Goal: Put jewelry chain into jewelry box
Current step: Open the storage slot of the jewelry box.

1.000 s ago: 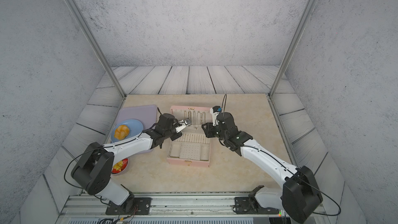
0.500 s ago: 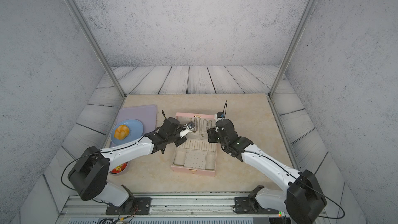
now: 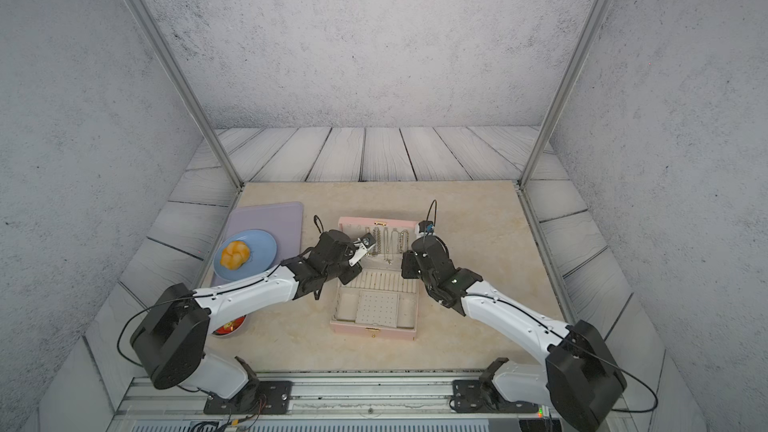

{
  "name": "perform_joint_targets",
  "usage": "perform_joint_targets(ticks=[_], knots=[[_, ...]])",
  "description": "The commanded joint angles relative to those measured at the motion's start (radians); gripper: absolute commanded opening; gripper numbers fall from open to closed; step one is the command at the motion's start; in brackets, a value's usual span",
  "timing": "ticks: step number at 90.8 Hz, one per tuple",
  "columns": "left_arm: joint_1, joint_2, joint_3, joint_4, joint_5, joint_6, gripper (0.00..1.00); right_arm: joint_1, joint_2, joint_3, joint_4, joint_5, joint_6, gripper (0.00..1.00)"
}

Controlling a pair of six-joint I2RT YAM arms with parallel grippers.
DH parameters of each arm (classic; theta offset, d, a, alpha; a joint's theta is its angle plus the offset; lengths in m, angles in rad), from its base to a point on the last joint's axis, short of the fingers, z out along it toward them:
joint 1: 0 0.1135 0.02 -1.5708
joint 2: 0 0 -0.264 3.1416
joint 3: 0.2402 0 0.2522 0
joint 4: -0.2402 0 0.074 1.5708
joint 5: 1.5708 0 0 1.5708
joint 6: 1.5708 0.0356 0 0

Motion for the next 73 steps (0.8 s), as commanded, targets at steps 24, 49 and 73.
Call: perform_joint_targets(ticks=[24,49,73], knots=[[-0.022,-0.042,0.002,0.023,-0.040,-0.062,0.00,0.002,-0.010,-0.008,0.042,-0.001,-0.012,0.31],[-0.021,-0.047,0.004,0.021,-0.091,-0.145,0.00,0.032,-0.184,-0.123,0.093,-0.023,0.122,0.27],[-0.021,-0.081,-0.014,0.026,-0.120,-0.193,0.00,0.113,-0.067,-0.130,0.167,0.093,0.098,0.27]])
